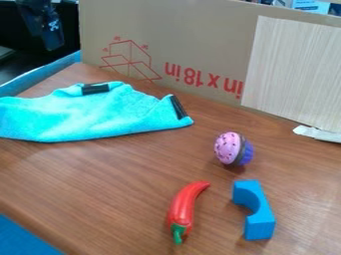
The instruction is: Unfold the cloth from the top right to the bottom left
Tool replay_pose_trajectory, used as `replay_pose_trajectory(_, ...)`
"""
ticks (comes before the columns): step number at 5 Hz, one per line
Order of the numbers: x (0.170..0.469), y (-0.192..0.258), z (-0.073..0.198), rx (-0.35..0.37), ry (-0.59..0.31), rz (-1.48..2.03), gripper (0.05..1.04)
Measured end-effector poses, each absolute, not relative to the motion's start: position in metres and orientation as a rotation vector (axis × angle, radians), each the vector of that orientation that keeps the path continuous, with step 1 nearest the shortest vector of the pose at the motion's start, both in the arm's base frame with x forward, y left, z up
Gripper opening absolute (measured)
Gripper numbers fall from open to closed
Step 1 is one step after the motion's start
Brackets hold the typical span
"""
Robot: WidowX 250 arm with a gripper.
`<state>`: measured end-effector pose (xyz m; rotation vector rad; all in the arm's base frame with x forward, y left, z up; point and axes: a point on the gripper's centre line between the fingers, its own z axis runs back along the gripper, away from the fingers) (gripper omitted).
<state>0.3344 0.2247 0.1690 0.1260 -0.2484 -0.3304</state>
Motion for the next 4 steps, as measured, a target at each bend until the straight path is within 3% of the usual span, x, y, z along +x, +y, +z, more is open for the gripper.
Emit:
replay_pose_trajectory(2,0.348,0.229,0.136,0.096,-0.188,-0.308,1.000)
replay_pose_trajectory(4,0.378,0.234,0.116,0.116,-0.192,-0.328,1.000)
